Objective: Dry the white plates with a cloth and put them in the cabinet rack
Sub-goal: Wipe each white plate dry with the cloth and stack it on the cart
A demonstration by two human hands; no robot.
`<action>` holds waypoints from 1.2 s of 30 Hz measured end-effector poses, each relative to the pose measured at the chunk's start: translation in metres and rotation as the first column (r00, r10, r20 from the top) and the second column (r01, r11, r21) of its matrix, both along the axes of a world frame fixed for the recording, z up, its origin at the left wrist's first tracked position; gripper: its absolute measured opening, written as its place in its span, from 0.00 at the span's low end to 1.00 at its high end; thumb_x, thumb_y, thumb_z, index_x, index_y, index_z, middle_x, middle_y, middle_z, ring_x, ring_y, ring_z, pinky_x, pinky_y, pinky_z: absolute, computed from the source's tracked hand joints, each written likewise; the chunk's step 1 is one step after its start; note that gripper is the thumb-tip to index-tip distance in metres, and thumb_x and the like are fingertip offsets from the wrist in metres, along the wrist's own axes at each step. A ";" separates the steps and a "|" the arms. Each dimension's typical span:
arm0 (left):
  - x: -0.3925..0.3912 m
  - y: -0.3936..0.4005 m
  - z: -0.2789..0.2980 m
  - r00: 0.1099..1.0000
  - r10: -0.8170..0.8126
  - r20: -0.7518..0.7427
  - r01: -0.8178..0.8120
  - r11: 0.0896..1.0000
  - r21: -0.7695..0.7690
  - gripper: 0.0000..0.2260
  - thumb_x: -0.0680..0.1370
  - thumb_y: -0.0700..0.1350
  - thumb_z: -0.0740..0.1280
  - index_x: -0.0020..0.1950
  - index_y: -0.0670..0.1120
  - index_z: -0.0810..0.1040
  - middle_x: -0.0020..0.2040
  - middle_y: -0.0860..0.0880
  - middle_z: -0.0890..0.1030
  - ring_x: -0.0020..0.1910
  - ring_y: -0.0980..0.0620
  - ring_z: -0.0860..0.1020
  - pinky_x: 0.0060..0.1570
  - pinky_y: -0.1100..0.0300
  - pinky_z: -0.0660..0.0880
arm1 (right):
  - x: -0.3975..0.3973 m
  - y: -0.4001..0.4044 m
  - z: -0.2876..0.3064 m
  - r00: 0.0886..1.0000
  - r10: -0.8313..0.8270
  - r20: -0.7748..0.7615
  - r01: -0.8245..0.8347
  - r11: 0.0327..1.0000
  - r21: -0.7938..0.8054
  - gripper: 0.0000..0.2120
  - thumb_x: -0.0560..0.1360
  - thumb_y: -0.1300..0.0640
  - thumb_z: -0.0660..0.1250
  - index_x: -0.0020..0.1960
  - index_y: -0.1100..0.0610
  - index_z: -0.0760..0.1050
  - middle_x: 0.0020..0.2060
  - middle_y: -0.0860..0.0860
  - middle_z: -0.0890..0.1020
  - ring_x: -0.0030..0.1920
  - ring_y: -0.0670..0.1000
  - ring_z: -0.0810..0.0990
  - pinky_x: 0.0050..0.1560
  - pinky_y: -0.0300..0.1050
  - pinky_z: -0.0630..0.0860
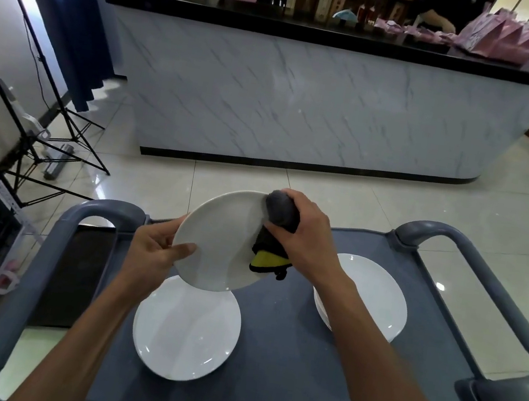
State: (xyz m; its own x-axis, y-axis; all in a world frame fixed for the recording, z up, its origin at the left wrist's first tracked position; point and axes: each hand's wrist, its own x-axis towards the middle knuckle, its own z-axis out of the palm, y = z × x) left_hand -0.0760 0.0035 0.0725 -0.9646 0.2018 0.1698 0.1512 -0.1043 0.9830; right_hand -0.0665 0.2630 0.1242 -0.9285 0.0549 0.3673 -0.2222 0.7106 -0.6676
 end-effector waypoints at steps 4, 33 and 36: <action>-0.001 -0.001 -0.001 1.000 0.010 -0.004 -0.010 1.000 -0.006 0.22 0.74 0.25 0.67 0.62 0.45 0.81 0.47 0.55 0.86 0.45 0.57 0.81 0.44 0.62 0.79 | 0.002 -0.001 -0.002 0.999 0.007 -0.053 -0.007 1.000 -0.003 0.17 0.74 0.53 0.74 0.61 0.52 0.75 0.52 0.43 0.80 0.51 0.50 0.77 0.55 0.50 0.76; 0.012 0.017 -0.018 0.535 -0.181 0.825 -0.025 0.973 0.230 0.34 0.72 0.72 0.64 0.50 0.41 0.82 0.47 0.42 0.84 0.43 0.39 0.83 0.40 0.52 0.77 | 0.036 0.004 -0.036 0.871 -0.080 -0.485 0.118 0.992 0.048 0.07 0.78 0.57 0.69 0.53 0.56 0.73 0.51 0.45 0.77 0.50 0.51 0.74 0.53 0.34 0.67; 0.011 0.021 -0.013 0.511 -0.246 0.824 -0.015 0.956 0.295 0.33 0.69 0.72 0.66 0.49 0.41 0.82 0.48 0.42 0.84 0.42 0.40 0.83 0.39 0.54 0.76 | 0.039 0.004 -0.046 0.852 -0.026 -0.523 0.086 0.992 0.091 0.08 0.77 0.61 0.71 0.54 0.57 0.74 0.51 0.48 0.78 0.51 0.53 0.75 0.51 0.46 0.73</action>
State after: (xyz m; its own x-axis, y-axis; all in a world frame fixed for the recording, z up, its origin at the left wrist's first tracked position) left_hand -0.0654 0.0246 0.0595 -0.6421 0.4024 -0.6526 -0.7658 -0.2969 0.5704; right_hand -0.0271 0.2668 0.0782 -0.5966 0.0334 0.8018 -0.4727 0.7928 -0.3847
